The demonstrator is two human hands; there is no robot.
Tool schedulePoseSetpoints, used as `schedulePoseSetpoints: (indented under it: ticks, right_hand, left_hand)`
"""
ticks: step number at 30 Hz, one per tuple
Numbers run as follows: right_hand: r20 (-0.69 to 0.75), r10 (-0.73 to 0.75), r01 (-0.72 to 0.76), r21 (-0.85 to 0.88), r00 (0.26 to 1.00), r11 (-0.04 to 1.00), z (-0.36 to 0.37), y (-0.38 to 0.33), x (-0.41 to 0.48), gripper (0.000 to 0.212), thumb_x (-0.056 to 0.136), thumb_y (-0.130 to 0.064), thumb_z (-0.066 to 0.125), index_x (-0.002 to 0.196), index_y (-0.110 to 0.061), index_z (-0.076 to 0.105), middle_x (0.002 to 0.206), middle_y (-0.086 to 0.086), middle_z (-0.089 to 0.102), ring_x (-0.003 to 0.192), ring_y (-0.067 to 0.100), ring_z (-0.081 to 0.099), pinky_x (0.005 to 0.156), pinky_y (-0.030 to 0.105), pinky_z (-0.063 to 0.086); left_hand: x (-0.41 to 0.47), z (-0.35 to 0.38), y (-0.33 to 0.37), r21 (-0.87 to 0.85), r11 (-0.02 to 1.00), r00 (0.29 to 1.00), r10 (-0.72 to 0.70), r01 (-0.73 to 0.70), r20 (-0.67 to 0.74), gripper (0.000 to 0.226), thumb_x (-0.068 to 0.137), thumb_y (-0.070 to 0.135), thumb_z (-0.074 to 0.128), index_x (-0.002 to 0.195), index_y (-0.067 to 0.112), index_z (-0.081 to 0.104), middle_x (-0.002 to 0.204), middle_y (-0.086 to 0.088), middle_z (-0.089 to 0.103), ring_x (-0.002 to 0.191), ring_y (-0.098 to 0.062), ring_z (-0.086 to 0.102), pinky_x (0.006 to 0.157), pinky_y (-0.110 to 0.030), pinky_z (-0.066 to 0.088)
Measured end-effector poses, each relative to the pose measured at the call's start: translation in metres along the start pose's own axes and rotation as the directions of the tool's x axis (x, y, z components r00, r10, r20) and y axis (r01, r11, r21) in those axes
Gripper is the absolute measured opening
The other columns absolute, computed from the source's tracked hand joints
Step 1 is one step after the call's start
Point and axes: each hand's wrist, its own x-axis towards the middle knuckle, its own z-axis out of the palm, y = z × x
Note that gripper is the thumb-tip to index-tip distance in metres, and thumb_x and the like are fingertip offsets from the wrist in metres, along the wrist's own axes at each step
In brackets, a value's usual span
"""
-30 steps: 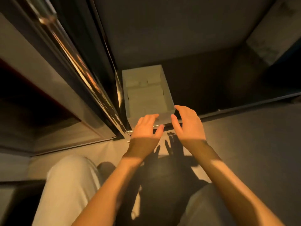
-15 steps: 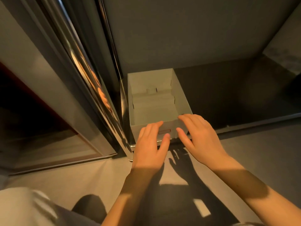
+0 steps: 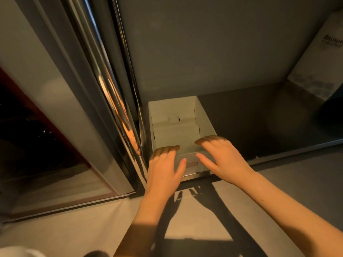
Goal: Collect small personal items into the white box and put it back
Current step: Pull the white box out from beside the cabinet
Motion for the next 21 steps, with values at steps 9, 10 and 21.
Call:
schedulePoseSetpoints:
  ticks: [9,10,21]
  right_hand:
    - [0.051,0.040,-0.041,0.010,0.998,0.999,0.016,0.010,-0.010,0.038,0.094,-0.044,0.049,0.126,-0.025,0.050,0.121,-0.003,0.058,0.112,0.015,0.051,0.094,0.032,0.044]
    - [0.045,0.032,-0.032,0.011,0.998,0.999,0.017,0.011,-0.012,0.035,0.093,-0.041,0.051,0.123,-0.025,0.051,0.118,-0.003,0.058,0.108,0.015,0.050,0.091,0.031,0.045]
    - [-0.015,0.112,-0.107,0.195,0.994,0.975,0.016,0.033,-0.060,0.012,0.090,-0.034,0.056,0.095,-0.024,0.060,0.094,-0.011,0.055,0.090,0.008,0.045,0.081,0.027,0.044]
  left_hand:
    - [-0.002,0.020,-0.012,0.027,1.000,1.000,0.003,-0.003,0.010,0.036,0.091,0.044,0.052,0.122,0.026,0.056,0.117,0.002,0.060,0.113,-0.019,0.051,0.101,-0.035,0.034]
    - [-0.003,0.023,-0.012,0.015,1.000,1.000,0.022,-0.022,0.005,0.032,0.091,0.040,0.054,0.120,0.026,0.057,0.114,0.002,0.061,0.111,-0.019,0.051,0.098,-0.033,0.033]
    - [-0.032,0.046,0.014,-0.145,0.982,0.991,0.110,-0.120,-0.080,0.004,0.091,0.025,0.059,0.093,0.024,0.062,0.090,0.010,0.058,0.088,-0.005,0.041,0.078,-0.020,0.027]
